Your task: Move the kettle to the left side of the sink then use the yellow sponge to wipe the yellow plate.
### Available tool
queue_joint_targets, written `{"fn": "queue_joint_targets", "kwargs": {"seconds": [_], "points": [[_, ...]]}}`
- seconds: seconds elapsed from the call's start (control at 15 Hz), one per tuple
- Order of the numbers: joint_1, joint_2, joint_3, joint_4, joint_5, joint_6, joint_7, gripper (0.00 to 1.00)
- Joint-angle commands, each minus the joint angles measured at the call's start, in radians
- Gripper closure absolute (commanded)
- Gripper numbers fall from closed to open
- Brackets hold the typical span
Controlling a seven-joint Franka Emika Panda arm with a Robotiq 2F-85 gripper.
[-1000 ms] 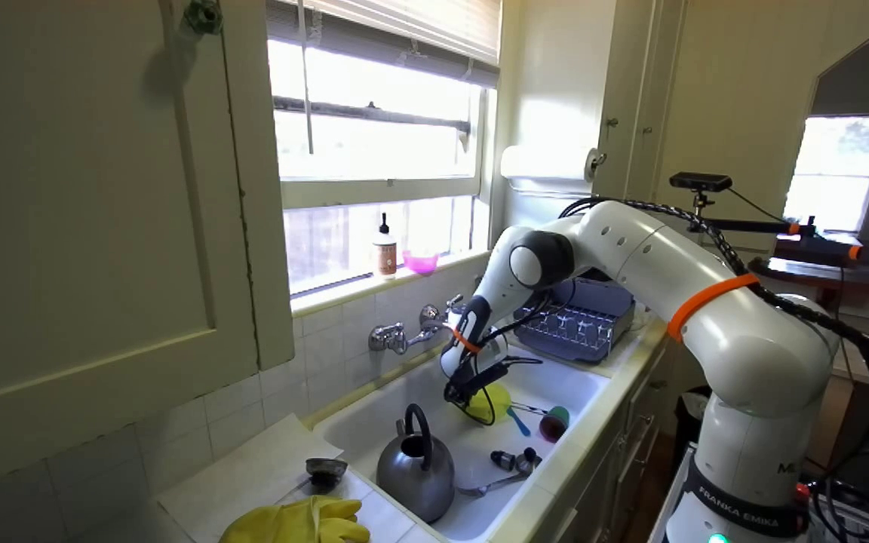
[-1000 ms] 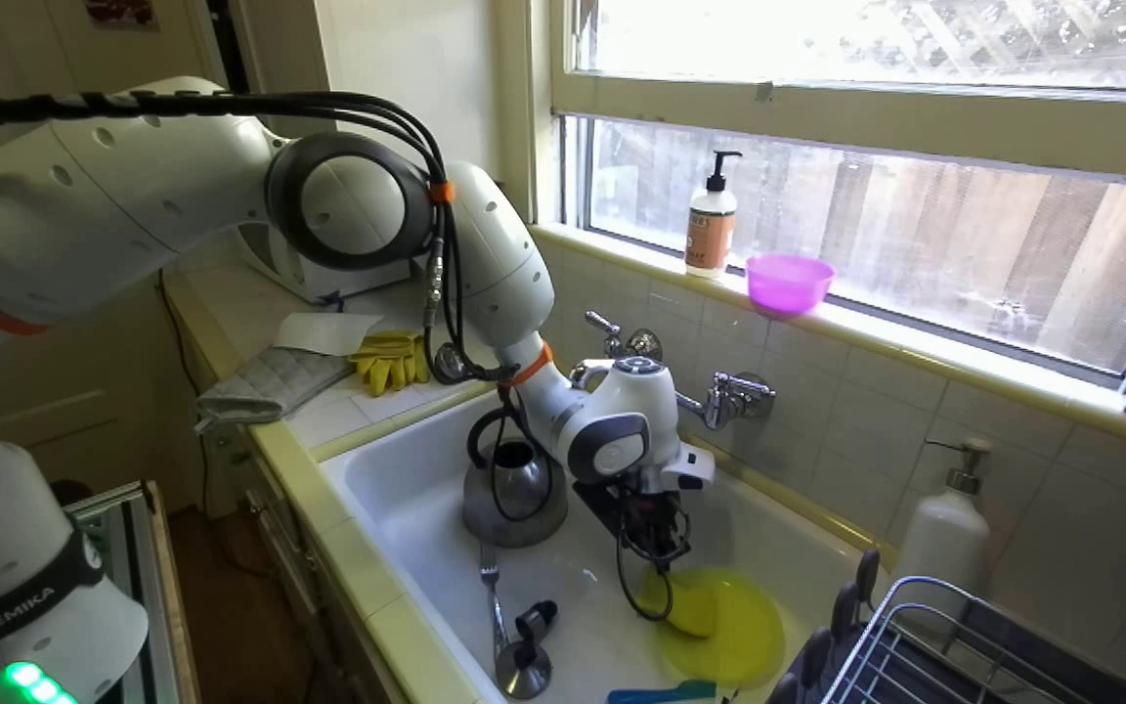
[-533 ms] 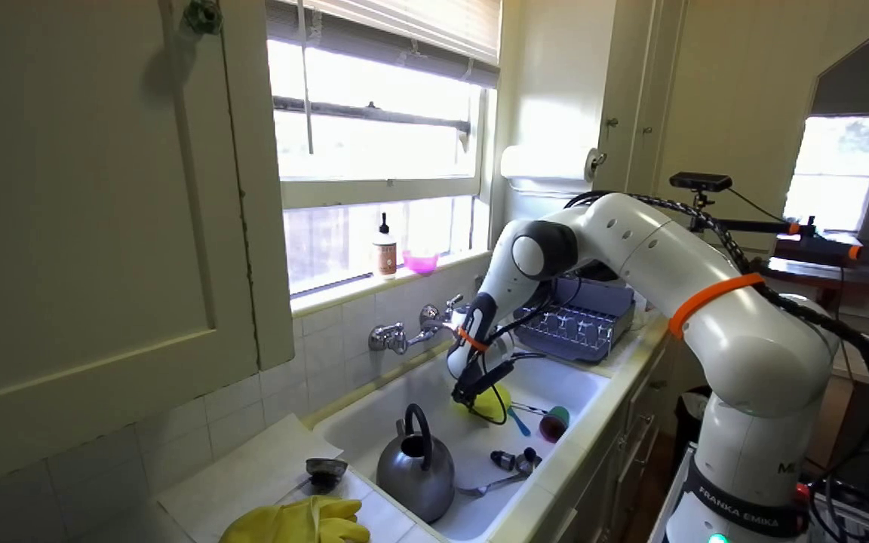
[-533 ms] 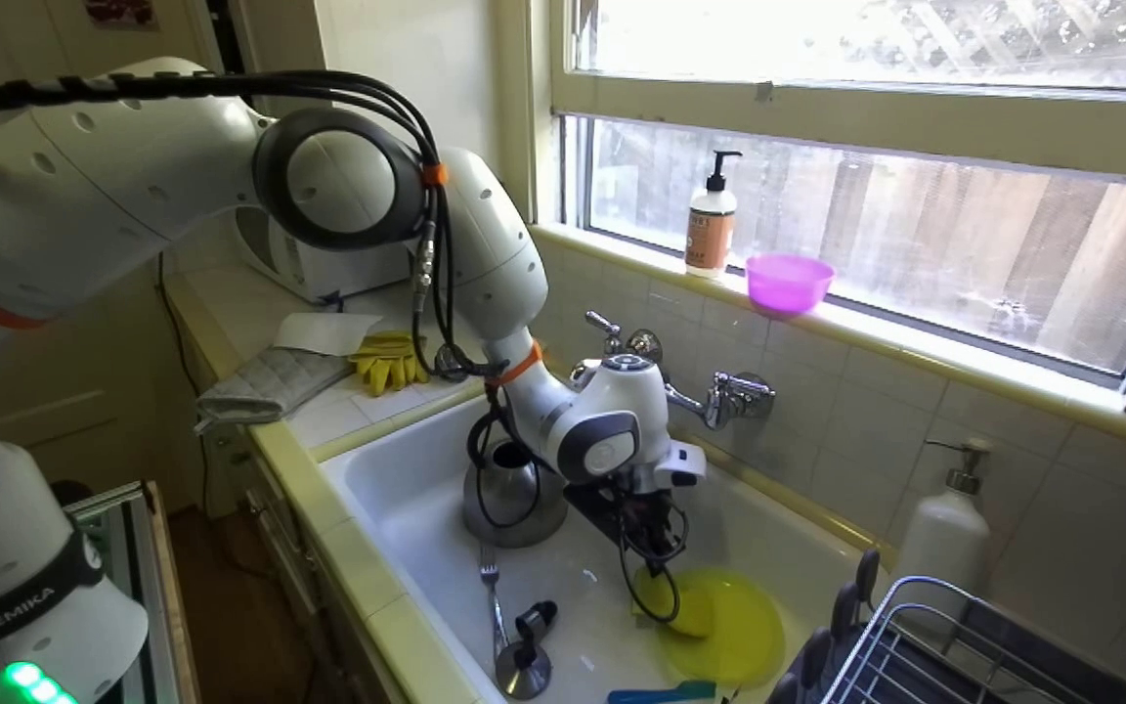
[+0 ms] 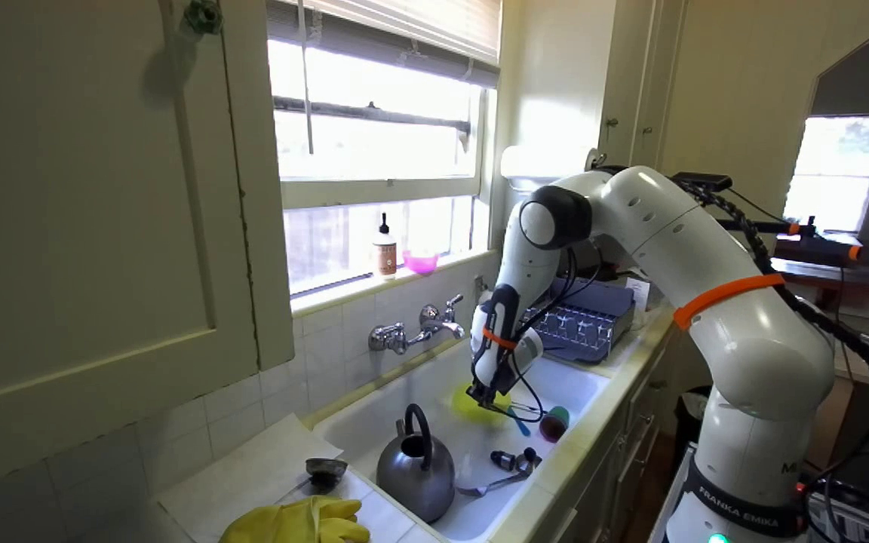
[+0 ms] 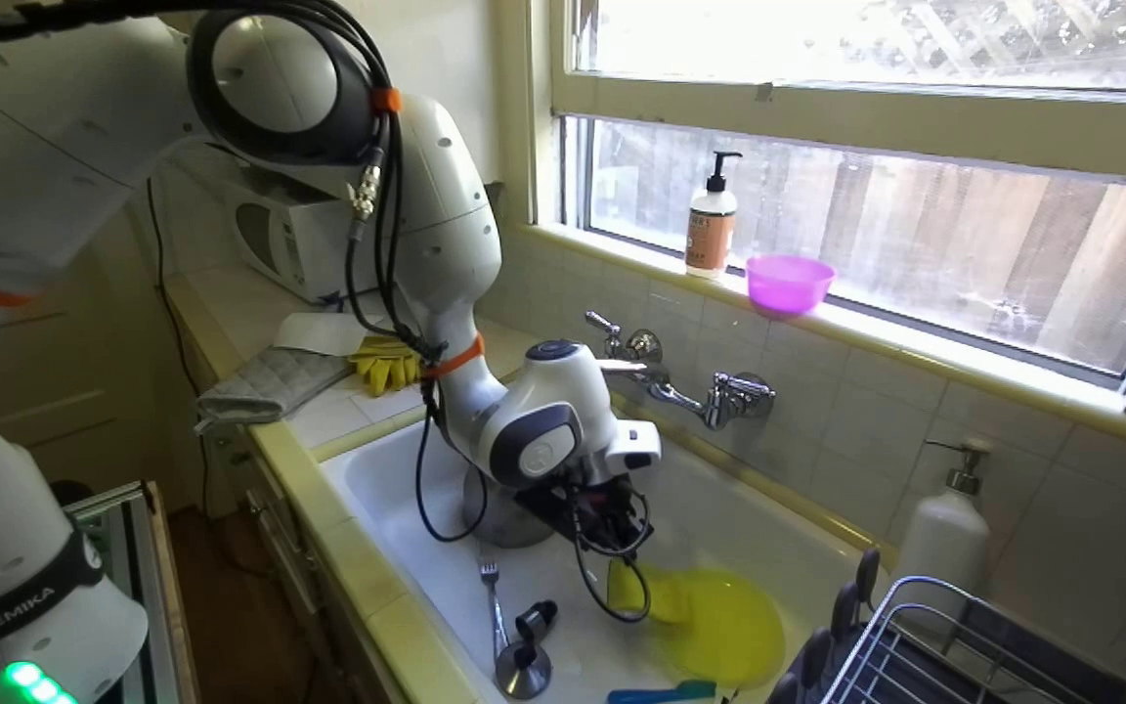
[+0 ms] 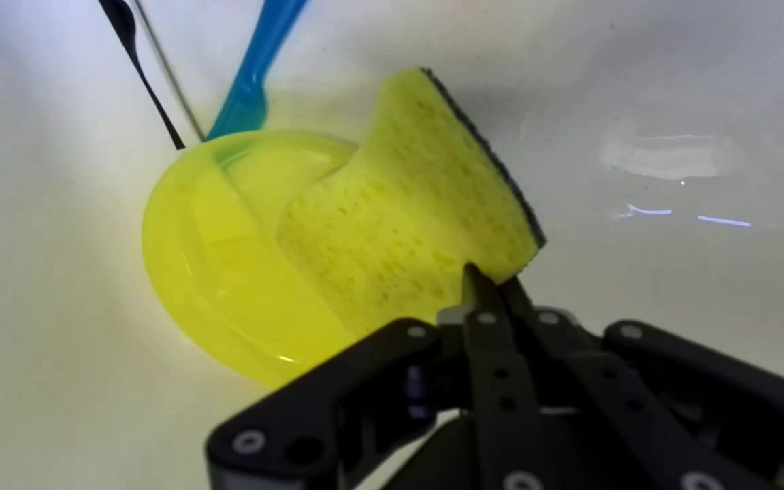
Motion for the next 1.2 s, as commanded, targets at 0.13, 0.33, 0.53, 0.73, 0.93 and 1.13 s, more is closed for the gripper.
{"fn": "queue_joint_targets", "kwargs": {"seconds": [0.13,0.33,0.53,0.73,0.93,1.13], "points": [[-0.001,-0.087,0.059,-0.148,-0.008,0.090,-0.049,0.99],[-0.017,-0.093,0.112,-0.158,-0.012,0.083,-0.065,0.99],[0.005,-0.089,0.115,-0.162,0.000,0.079,-0.060,0.74],[0.031,-0.090,0.097,-0.170,0.010,0.085,-0.051,0.56],[0.037,-0.095,0.090,-0.175,0.019,0.085,-0.045,0.34],[0.058,-0.097,0.057,-0.180,0.037,0.089,-0.031,0.12]]}}
